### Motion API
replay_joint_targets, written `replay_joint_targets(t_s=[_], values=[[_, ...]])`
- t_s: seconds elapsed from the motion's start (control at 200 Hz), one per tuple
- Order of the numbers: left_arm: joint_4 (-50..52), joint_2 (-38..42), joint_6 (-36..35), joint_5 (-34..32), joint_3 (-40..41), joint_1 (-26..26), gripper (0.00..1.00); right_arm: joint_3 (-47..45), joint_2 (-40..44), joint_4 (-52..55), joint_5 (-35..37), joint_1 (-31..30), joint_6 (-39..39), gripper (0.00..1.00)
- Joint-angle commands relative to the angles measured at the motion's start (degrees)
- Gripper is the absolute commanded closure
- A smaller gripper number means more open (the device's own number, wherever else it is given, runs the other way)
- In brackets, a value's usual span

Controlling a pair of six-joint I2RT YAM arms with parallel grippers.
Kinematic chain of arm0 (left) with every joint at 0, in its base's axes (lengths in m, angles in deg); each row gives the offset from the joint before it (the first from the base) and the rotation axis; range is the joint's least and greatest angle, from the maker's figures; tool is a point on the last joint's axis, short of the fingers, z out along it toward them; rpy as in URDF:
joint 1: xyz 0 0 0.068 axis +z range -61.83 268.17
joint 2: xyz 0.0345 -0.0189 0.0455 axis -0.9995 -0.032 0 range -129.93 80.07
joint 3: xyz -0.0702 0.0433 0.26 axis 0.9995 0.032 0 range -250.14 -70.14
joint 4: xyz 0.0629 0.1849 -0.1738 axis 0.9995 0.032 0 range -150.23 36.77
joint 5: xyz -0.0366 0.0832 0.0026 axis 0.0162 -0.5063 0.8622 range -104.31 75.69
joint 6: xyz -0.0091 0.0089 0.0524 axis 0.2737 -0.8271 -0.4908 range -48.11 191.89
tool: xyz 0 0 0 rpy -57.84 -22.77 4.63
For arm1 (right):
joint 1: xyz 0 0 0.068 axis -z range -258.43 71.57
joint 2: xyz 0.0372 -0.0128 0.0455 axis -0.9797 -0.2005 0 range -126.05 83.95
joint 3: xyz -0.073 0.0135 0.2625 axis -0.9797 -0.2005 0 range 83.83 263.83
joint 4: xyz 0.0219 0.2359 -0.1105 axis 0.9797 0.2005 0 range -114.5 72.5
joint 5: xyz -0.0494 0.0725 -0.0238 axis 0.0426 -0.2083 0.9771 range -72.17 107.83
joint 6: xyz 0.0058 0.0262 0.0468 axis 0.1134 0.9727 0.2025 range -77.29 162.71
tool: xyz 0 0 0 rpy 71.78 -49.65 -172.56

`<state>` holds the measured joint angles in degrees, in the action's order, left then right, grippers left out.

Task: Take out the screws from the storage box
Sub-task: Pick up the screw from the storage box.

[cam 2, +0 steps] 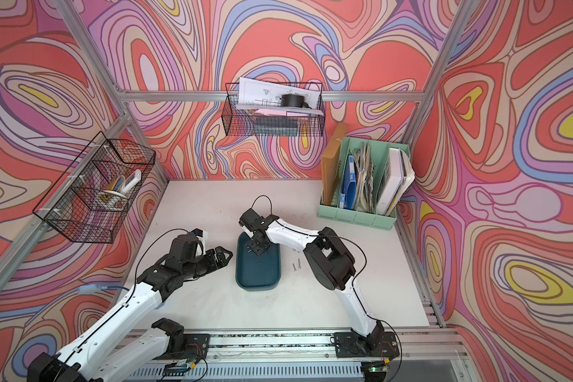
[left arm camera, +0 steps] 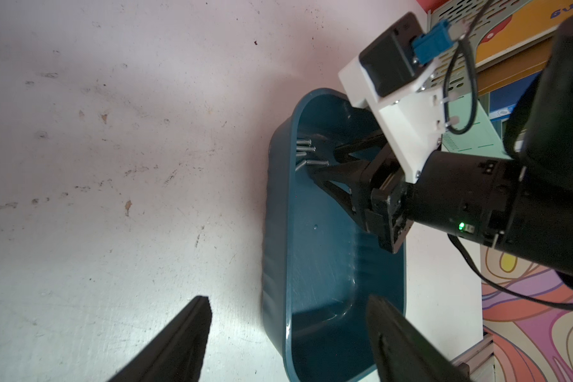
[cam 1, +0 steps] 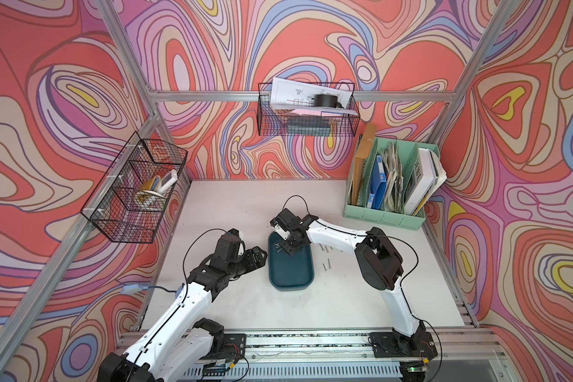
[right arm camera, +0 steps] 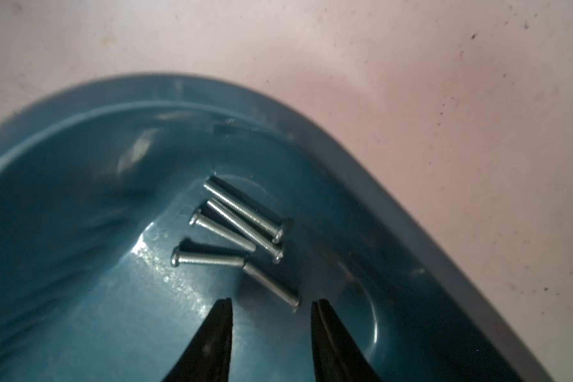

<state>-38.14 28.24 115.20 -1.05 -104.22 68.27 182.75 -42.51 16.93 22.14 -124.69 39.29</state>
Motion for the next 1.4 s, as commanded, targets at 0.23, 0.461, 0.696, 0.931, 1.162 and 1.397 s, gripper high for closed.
replay_joint_targets(t_s=[0.23, 0.461, 0.696, 0.931, 1.162, 1.397], values=[[2.3, 0.9, -0.7, -0.9, 0.3, -0.2, 0.20, 2.1, -2.5, 1.3, -0.2, 0.7, 0.5, 0.60], [2.6, 1.2, -0.7, -0.9, 0.2, -0.2, 0.20, 1.8, -3.0, 0.9, -2.9, 1.9, 2.6, 0.61], [2.4, 1.1, -0.4, -0.9, 0.3, -0.2, 0.20, 1.0, -3.4, 0.0, -5.7, 2.2, 4.7, 0.63], [2.6, 1.1, -0.3, -0.9, 0.1, -0.1, 0.20, 0.4, -3.6, 0.1, -8.8, 2.3, 6.8, 0.79], [2.9, 1.4, -0.3, -1.2, 0.2, -0.2, 0.20, -2.9, 0.2, -0.9, -10.8, 2.0, 10.1, 0.90], [3.2, 1.5, -0.4, -1.5, 0.3, -0.2, 0.20, -5.6, 3.9, -1.7, -12.0, 0.8, 12.1, 0.90]])
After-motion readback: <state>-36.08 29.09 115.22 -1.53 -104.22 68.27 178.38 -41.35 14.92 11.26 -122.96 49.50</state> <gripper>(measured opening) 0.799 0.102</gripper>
